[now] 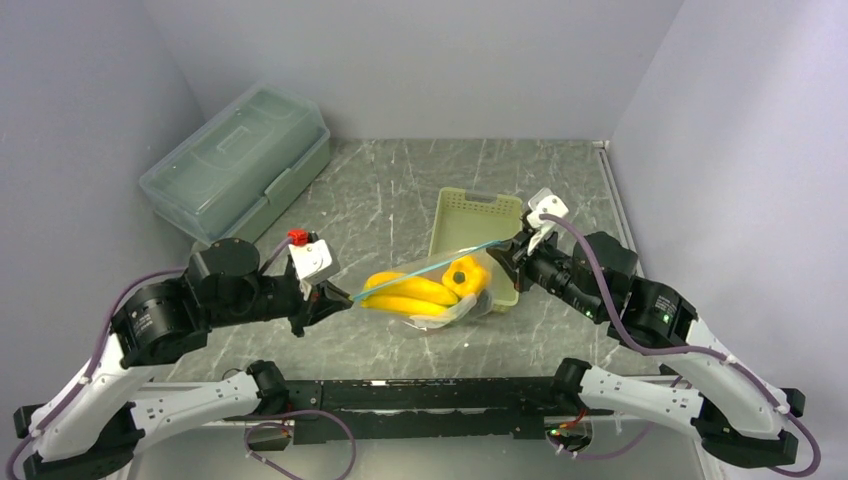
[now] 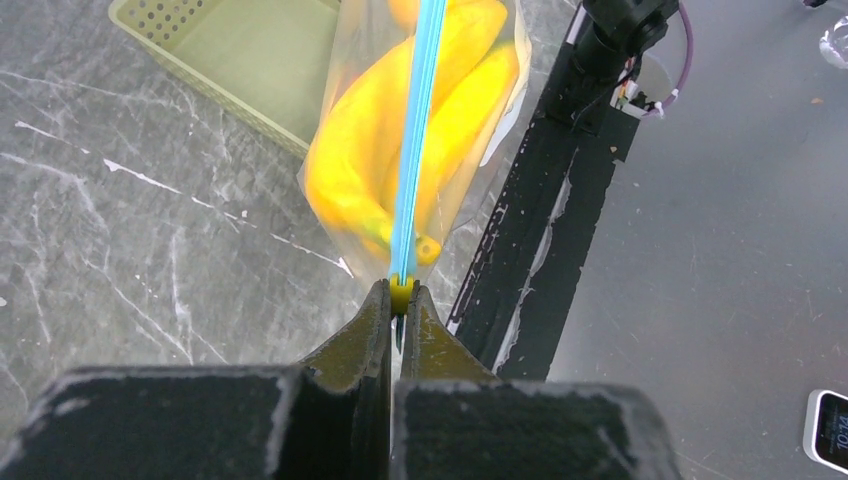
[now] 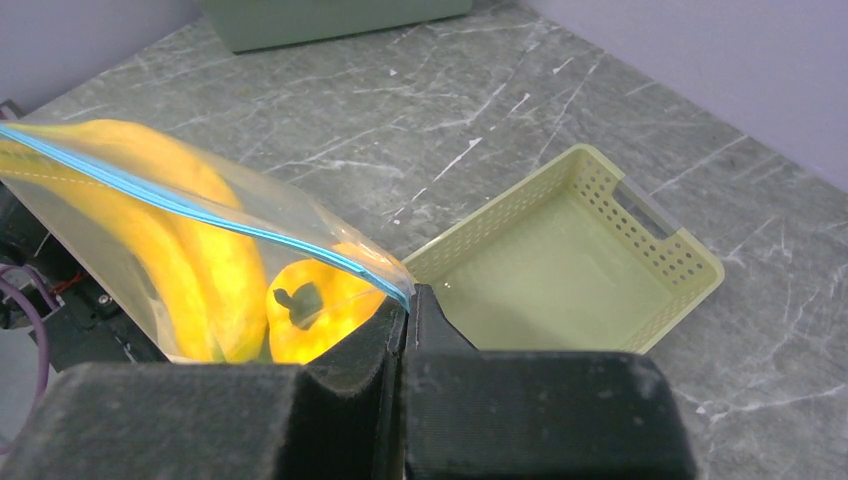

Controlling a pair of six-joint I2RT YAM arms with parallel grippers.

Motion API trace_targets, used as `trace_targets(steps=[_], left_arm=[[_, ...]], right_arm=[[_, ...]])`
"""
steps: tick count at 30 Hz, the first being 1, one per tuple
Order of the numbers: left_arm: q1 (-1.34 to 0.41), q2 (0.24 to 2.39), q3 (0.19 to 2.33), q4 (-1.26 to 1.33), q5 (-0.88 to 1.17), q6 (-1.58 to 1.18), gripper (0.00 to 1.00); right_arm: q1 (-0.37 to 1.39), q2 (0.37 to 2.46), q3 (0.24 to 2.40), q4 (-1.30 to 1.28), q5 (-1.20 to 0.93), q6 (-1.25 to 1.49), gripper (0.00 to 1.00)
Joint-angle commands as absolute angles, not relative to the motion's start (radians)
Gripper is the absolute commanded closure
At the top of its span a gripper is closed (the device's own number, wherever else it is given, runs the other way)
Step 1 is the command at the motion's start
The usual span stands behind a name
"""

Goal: Place the food in the zip-top bag and seal the zipper

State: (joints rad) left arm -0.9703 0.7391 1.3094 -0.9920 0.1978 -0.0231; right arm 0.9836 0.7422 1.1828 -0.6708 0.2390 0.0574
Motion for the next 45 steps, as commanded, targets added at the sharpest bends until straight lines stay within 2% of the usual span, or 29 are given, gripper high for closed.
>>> trace_targets(steps=[1,5,9,13,26,38,39,40,41,45], left_arm=[[-0.968,0.695,1.344,-1.122,0.156,-0.049,1.0],[-0.968,0.709,1.324,-1.084,0.151,-0.048,0.94],[-0.968,0.729,1.308,-1.046,0.15,-0.043,0.75],[-0.968,0.755,1.298,-1.009,0.162,-0.032,0.63],[-0.968,0.842,1.307,-0.907,0.208,-0.017,0.39],[-0.968,0.956,1.344,-0.821,0.221,0.042,0.23],[-0.968,0.964,1.35,-0.816,0.215,0.047,0.17],[-0.968,0.973,1.356,-0.81,0.203,0.051,0.05],[-0.968,0.983,1.361,-0.802,0.182,0.052,0.01],[-0.968,1.018,1.383,-0.782,0.161,0.066,0.0]], right_arm=[[0.962,0.728,1.207,-0.612,0.41,0.042,1.0],[0.962,0.745,1.207,-0.598,0.375,0.041,1.0],[0.962,0.754,1.209,-0.578,0.342,0.035,1.0],[0.962,0.774,1.216,-0.571,0.293,0.027,1.0],[0.962,0.802,1.246,-0.56,0.233,0.011,1.0],[0.961,0.841,1.261,-0.533,0.15,0.018,1.0],[0.962,0.843,1.261,-0.531,0.141,0.018,1.0],[0.962,0.844,1.261,-0.53,0.133,0.019,1.0],[0.962,0.844,1.259,-0.526,0.124,0.018,1.0],[0.962,0.843,1.252,-0.515,0.089,0.02,1.0]])
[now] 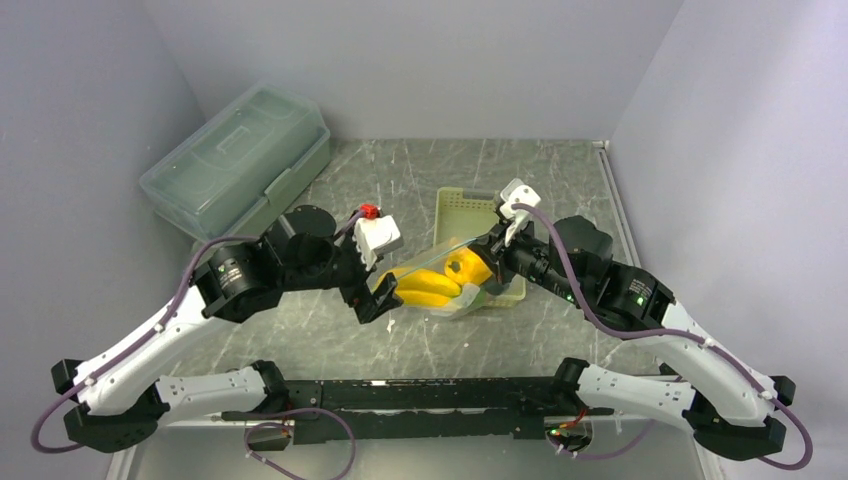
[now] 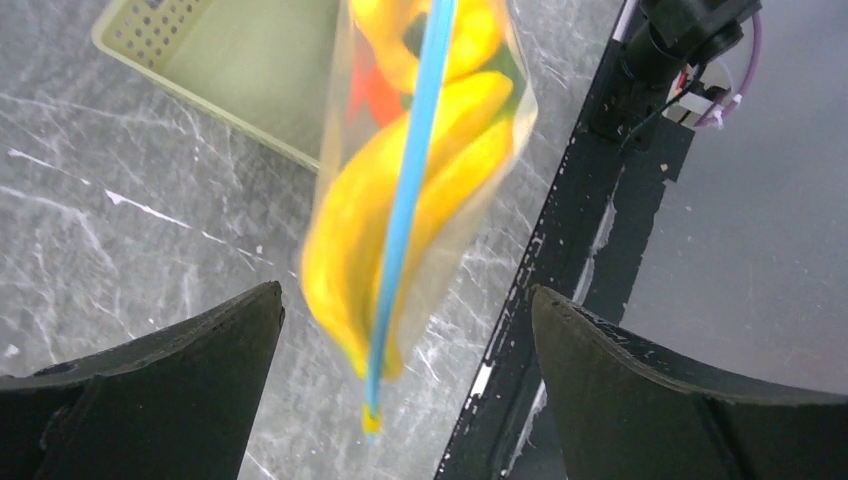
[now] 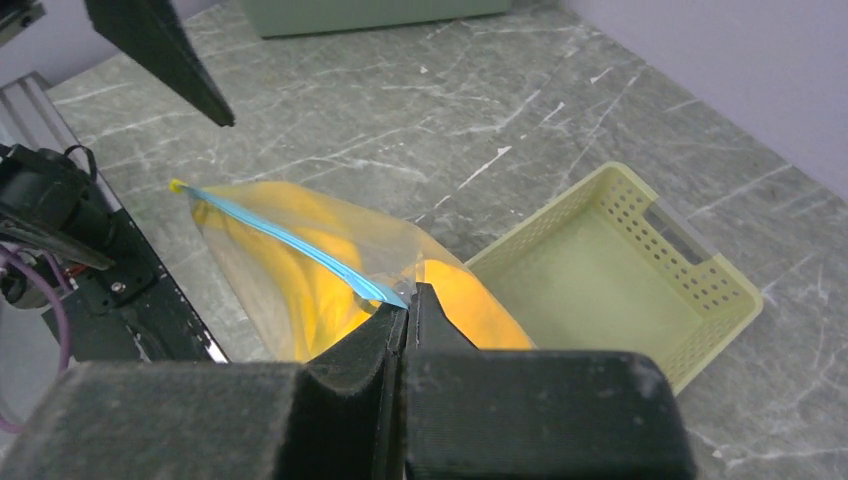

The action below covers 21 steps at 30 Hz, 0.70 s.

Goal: Place the food in the zip-top bag and seal the zipper

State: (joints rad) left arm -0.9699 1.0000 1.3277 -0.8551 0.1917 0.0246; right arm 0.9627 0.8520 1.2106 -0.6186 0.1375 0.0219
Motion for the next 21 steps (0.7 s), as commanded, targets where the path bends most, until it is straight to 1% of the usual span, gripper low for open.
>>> trace_targets(steps=[1,13,21], left_arm=[[-0.968,1.024,1.384,-0.774,0.156,0.07,0.0],[-0.968,1.099,1.377,-0.701,0.19,0.089,0.01],[-0.968,1.133,1.369,-0.691,0.205,0.091,0.17]], right_arm=[[0.962,0.844,1.252,-0.513,0.079,0.02,1.0],[0.962,0.857,1.253,-0.478,0.008,0.037,1.0],[0.962,0.867,1.264,-0.469,0.005,0.037,1.0]])
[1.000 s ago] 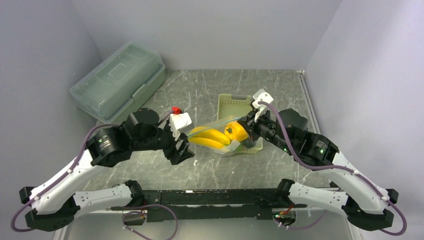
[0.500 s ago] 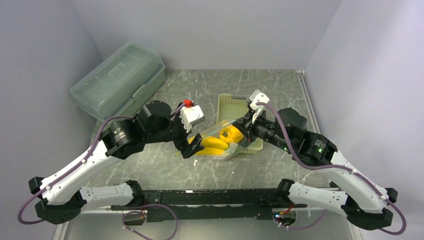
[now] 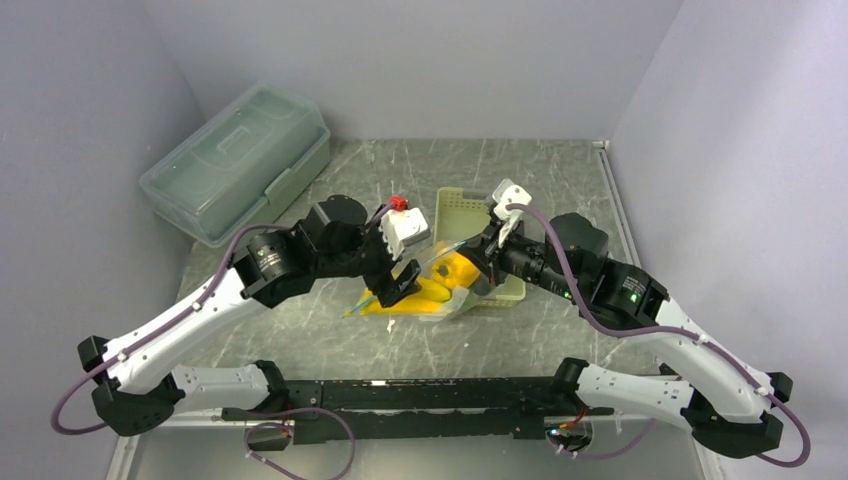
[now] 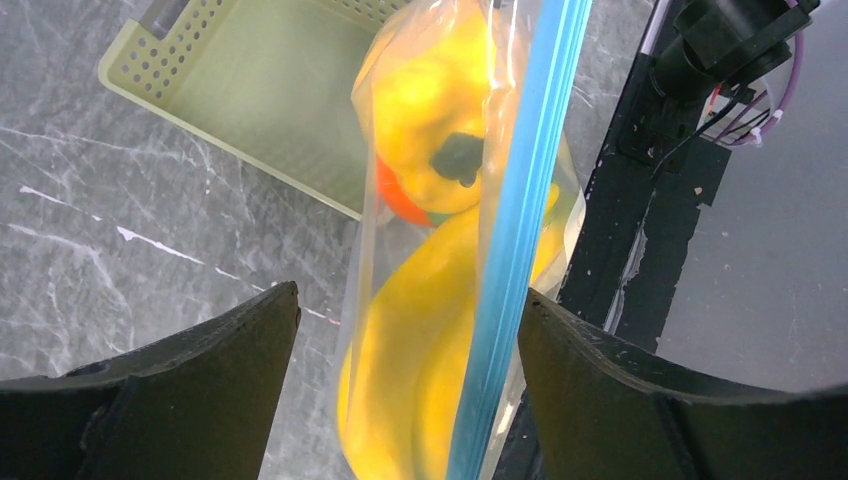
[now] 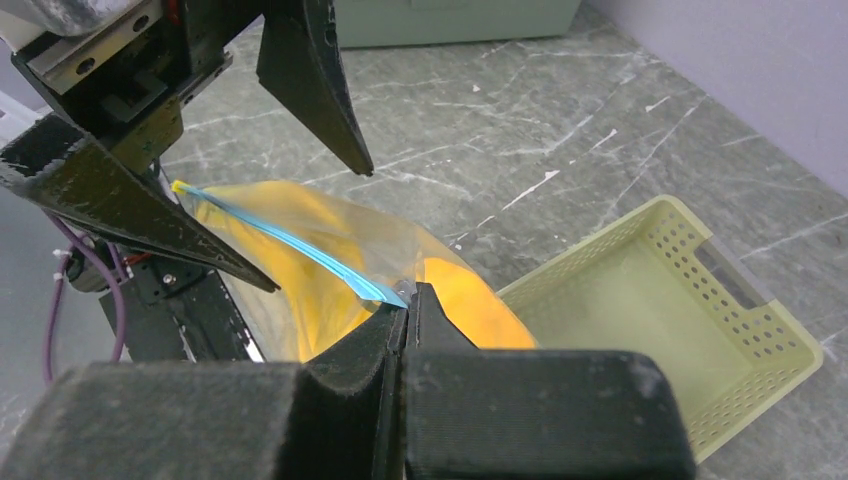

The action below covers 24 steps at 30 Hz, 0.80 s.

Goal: Place the food in the zip-top bag and seal the zipper

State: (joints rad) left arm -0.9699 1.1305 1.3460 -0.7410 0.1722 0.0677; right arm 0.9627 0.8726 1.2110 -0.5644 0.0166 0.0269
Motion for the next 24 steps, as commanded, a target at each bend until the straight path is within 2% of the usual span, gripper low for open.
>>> trace_targets(steps=[1,8,13,15,23,24], left_arm=[[-0.968,1.136,1.369,-0.694,0.213,0.093,0.2],[-0.966,1.159,1.373,-0.714,0.243,0.099,0.47],[-0.965,1.167,1.373,-0.723,0.253,0.102,0.82],[-0.963,1.167,1.372,-0.72,0.252,0.1,0.98],[-0.956,1.158,1.367,-0.705,0.179,0.091,1.0],[-0.956,1.158,1.37,-0.706,0.164,0.091,1.0]], right_arm=[[0.962,0.868,1.265,-0.469,0.005,0.038,1.0],[0.962,0.871,1.269,-0.461,0.005,0.038,1.0],[0.962,0.873,1.271,-0.462,0.005,0.036,1.0],[0.962,0.871,1.269,-0.461,0.005,0.036,1.0],[0.961,0.846,1.237,-0.45,0.03,0.042,1.0],[0.962,0.841,1.231,-0.45,0.036,0.042,0.97]])
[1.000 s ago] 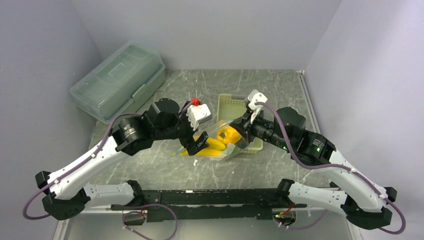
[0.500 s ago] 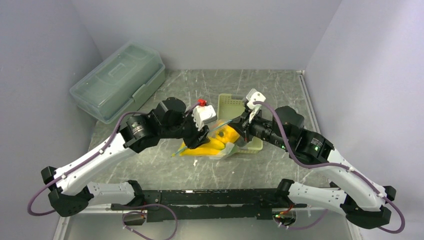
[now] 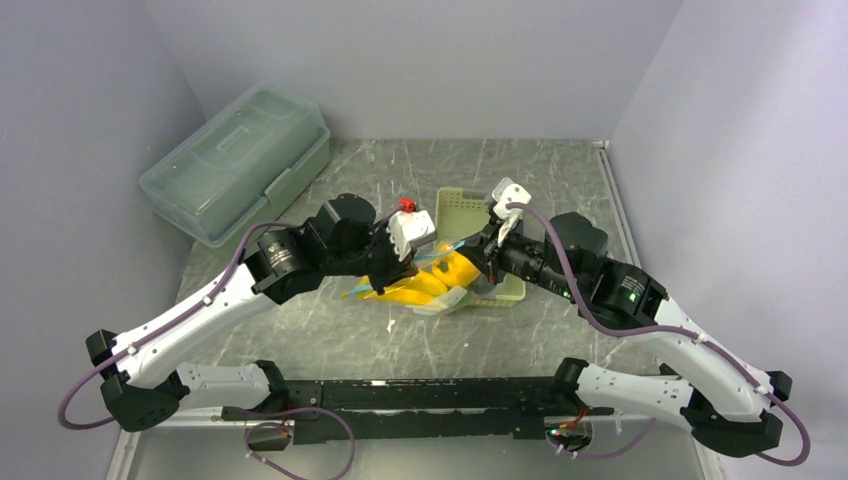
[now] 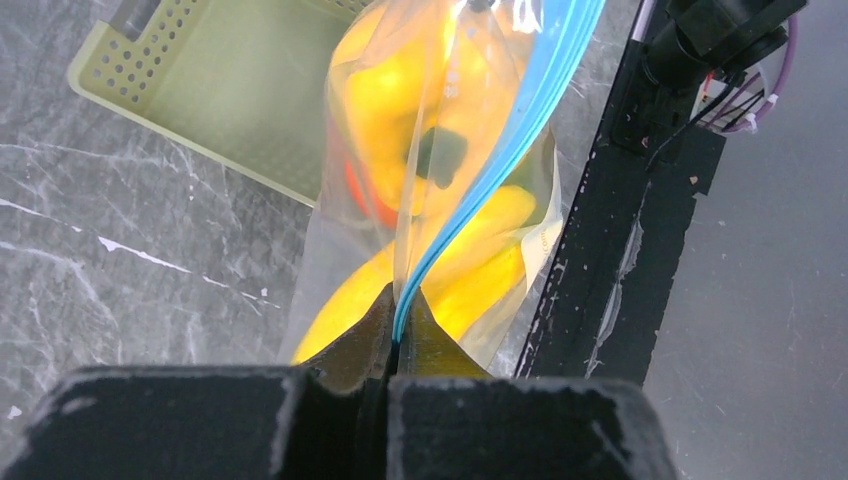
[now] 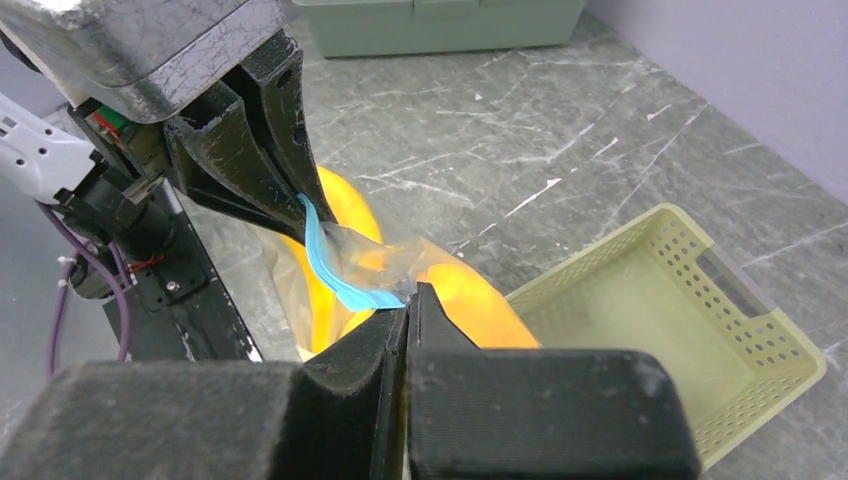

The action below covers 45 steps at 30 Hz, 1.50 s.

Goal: Place the food in the zip-top bag and seal the zipper

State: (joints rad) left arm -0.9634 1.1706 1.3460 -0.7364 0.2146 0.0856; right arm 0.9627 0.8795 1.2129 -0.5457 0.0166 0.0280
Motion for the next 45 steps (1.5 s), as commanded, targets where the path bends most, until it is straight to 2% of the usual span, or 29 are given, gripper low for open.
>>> trace_targets(steps=[1,5,14,29,40,45], left_arm=[[-0.956,1.158,1.373,-0.707,0.15,0.091,1.0],[-0.951,1.168,1.4,-0.725,0.062,0.096,1.0],[-0.902,1.181,1.455,-0.728,-0.073,0.118,1.0],[-0.747,1.279,1.444,-0.617,-0.312,0.235,1.0],[-0.658,1.472,1.411,-0.5,-0.471,0.266,1.0],[-0.647,1.536,1.391,-0.479,-0.483,0.248,1.0]], right_arm=[[0.962,0.837,1.226,-0.45,0.041,0.041,0.92],[0.962,0.826,1.223,-0.466,0.068,0.036,0.66],[0.962,0.777,1.22,-0.512,0.158,0.016,0.49],[0.962,0.695,1.139,-0.515,0.201,0.032,0.46],[0.962,0.684,1.11,-0.511,0.193,0.033,0.45],[0.962,0.67,1.1,-0.521,0.198,0.037,0.45]])
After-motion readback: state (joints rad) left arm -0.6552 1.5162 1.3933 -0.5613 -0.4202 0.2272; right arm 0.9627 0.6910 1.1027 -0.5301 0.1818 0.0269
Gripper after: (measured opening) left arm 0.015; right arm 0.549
